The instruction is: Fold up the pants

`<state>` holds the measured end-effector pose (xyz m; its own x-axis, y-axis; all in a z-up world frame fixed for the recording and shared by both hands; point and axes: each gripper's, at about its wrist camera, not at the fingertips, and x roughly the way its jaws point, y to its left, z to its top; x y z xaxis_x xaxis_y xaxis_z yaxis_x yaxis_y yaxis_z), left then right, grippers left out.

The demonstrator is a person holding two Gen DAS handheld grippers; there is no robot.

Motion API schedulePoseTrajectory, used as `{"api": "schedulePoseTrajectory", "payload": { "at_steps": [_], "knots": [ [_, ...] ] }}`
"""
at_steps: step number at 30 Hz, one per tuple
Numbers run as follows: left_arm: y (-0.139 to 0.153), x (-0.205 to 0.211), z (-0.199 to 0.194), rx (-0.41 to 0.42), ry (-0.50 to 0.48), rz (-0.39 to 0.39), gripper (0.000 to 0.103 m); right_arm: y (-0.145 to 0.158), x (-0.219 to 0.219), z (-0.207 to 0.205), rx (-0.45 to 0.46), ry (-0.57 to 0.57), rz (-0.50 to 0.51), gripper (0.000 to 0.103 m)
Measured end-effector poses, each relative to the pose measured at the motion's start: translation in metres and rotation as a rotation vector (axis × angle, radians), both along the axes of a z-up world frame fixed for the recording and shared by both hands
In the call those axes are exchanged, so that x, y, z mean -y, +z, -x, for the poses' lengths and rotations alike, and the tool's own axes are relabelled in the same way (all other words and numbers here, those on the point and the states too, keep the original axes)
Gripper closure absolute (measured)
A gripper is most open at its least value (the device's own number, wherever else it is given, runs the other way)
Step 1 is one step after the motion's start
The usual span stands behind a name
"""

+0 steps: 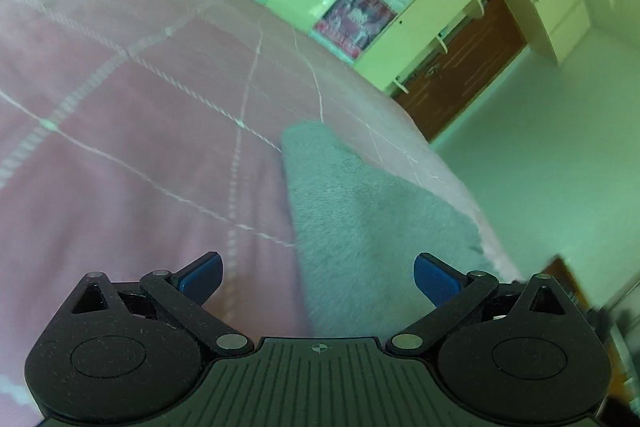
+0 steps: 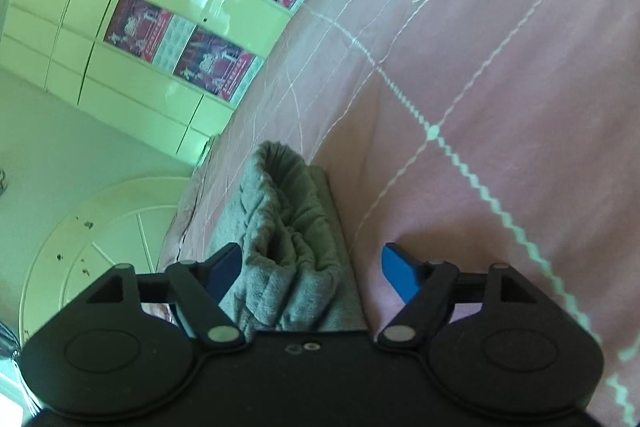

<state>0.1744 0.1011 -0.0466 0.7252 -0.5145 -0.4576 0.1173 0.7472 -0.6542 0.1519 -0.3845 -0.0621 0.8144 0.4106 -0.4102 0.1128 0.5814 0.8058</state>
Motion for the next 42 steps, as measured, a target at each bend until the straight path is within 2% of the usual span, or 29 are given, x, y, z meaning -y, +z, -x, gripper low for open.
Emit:
{"api": "schedulePoseTrajectory", "payload": {
  "at_steps": [2, 4, 8, 12, 14, 16, 19, 21, 22, 23, 24, 27, 28, 30, 33, 35, 37, 38, 39, 40, 41, 42],
  "knots": [
    [-0.011, 0.009, -0.027, -0.099, -0.038, 0.055, 0.002, 0.002, -0.007, -0.005, 0.004, 0.028, 0.023, 0.018],
    [-0.018, 0.015, -0.045, -0.144, -0.057, 0.091, 0.002, 0.006, -0.016, -0.014, -0.002, 0.086, 0.062, 0.016],
    [-0.028, 0.022, -0.070, -0.208, -0.108, 0.156, 0.002, 0.007, -0.031, -0.031, -0.048, 0.165, 0.113, 0.019],
    [-0.037, 0.025, -0.086, -0.250, -0.167, 0.224, 0.002, 0.007, -0.029, -0.042, -0.066, 0.214, 0.051, 0.019],
    [-0.041, 0.026, -0.097, -0.274, -0.186, 0.260, 0.002, 0.005, -0.021, -0.047, -0.077, 0.214, 0.014, 0.024],
    [-0.042, 0.033, -0.110, -0.296, -0.201, 0.249, 0.002, 0.003, -0.021, -0.053, -0.100, 0.239, 0.022, 0.027],
    [-0.039, 0.055, -0.128, -0.299, -0.227, 0.194, 0.002, 0.005, -0.025, -0.062, -0.123, 0.272, 0.040, 0.029],
    [-0.039, 0.069, -0.130, -0.275, -0.259, 0.186, 0.004, 0.006, -0.031, -0.068, -0.147, 0.291, 0.056, 0.040],
    [-0.038, 0.076, -0.129, -0.257, -0.285, 0.191, 0.018, 0.007, -0.035, -0.068, -0.151, 0.312, 0.064, 0.056],
    [-0.040, 0.082, -0.127, -0.253, -0.291, 0.183, 0.031, 0.010, -0.039, -0.066, -0.141, 0.334, 0.062, 0.063],
    [-0.043, 0.083, -0.124, -0.252, -0.273, 0.182, 0.055, 0.015, -0.041, -0.064, -0.122, 0.347, 0.064, 0.065],
    [-0.049, 0.066, -0.117, -0.209, -0.226, 0.325, 0.074, 0.040, -0.044, -0.063, -0.053, 0.378, 0.088, 0.068],
    [-0.044, 0.062, -0.116, -0.170, -0.226, 0.360, 0.076, 0.049, -0.046, -0.066, -0.021, 0.399, 0.095, 0.068],
    [-0.027, 0.059, -0.126, -0.106, -0.228, 0.377, 0.076, 0.067, -0.052, -0.079, 0.029, 0.423, 0.109, 0.068],
    [0.003, 0.049, -0.159, -0.039, -0.216, 0.396, 0.076, 0.087, -0.055, -0.113, 0.091, 0.429, 0.082, 0.069],
    [0.023, 0.040, -0.190, 0.005, -0.210, 0.389, 0.076, 0.095, -0.055, -0.151, 0.124, 0.426, 0.059, 0.069],
    [0.037, 0.032, -0.229, 0.029, -0.207, 0.357, 0.075, 0.092, -0.056, -0.194, 0.111, 0.409, -0.001, 0.066],
    [0.037, 0.030, -0.246, 0.025, -0.190, 0.345, 0.073, 0.085, -0.056, -0.216, 0.099, 0.409, -0.015, 0.058],
    [0.033, 0.028, -0.261, 0.017, -0.154, 0.309, 0.052, 0.074, -0.055, -0.235, 0.078, 0.382, -0.002, 0.051],
    [0.025, 0.023, -0.272, -0.008, -0.081, 0.235, 0.004, 0.057, -0.054, -0.249, 0.023, 0.314, 0.023, 0.024],
    [0.012, 0.015, -0.279, -0.063, 0.050, 0.128, 0.003, 0.040, -0.054, -0.257, -0.061, 0.234, 0.075, 0.007],
    [-0.004, 0.009, -0.285, -0.110, 0.105, 0.045, 0.000, 0.026, -0.055, -0.260, -0.107, 0.183, 0.126, 0.011]
  ]
}}
